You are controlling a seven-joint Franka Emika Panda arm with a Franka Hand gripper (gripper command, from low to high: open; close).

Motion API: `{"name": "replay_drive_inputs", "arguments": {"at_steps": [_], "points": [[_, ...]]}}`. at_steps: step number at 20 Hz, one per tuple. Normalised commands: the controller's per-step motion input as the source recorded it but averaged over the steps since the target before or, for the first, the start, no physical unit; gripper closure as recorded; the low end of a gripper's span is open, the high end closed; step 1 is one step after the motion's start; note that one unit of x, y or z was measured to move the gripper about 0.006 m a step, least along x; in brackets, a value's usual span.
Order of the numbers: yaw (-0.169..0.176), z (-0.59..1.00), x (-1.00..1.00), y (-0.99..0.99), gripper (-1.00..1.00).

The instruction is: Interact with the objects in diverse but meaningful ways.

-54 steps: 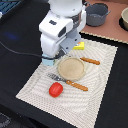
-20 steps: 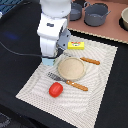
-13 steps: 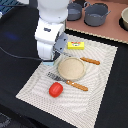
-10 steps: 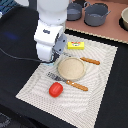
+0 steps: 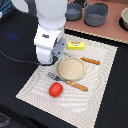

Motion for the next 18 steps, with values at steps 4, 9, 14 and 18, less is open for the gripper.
{"name": "replay_drive_inputs", "arguments": {"at_steps": [4, 9, 14, 18], "points": [[0.026, -0.31, -0.38, 0.0, 1.0], [0.022, -0.23, -0.37, 0.0, 1.0], [0.024, 0.11, -0.32, -0.04, 1.0], [0.002, 0.47, -0.68, -0.38, 1.0]]}}
